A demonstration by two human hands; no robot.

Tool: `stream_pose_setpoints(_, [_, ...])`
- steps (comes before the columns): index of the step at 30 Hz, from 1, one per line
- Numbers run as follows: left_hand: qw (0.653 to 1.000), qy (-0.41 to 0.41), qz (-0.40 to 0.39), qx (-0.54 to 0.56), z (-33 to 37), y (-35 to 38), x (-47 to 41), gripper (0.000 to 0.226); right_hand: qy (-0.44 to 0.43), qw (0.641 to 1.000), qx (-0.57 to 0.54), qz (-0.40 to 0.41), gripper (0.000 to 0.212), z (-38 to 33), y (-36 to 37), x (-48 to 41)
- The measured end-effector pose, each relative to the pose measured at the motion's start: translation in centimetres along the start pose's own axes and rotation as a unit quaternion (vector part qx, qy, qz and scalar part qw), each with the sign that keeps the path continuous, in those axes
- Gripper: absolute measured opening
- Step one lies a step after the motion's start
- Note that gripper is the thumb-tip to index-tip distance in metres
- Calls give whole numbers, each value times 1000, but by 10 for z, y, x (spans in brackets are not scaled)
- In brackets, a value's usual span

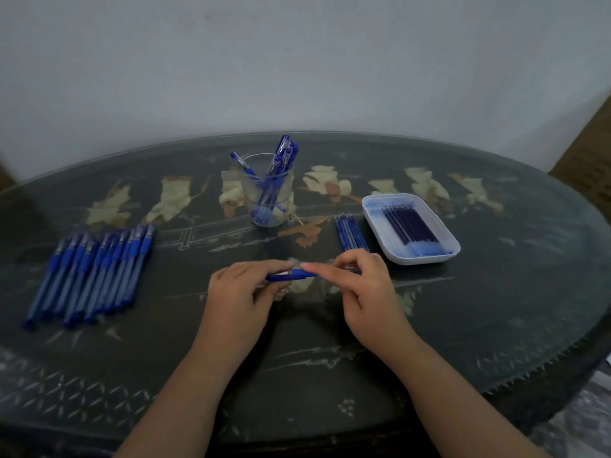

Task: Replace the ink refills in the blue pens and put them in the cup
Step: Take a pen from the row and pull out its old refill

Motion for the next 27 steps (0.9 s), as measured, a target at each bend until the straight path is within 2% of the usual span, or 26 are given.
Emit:
stream_pose_setpoints(4, [999,30,12,17,4,-2,-1,37,10,1000,-11,-4,64,3,0,1])
stream_pose_setpoints(7, [998,46,26,25,4,-2,-2,27,11,1000,-18,-4,41,2,1,0])
stream_pose_setpoints(9, [998,49,23,31,4,-2,-2,25,24,999,-29,-3,32,2,2,0])
stream_pose_setpoints(15, [998,50,3,47,0,2,-1,21,54,996,-70,29,25,4,2,-2])
stream_pose_setpoints(27, [997,54,-4,49,10,0,-1,21,77,992,-96,30,23,3,-1,-1])
Point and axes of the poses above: each hand's wrist, its own x-axis away from the middle knuckle, its own y-axis out of the palm, z = x × y, the point moved 2 cm from there along -x, towards the middle knuckle, and after that the axes turned 13 degrees about x, right-handed, at the moved point
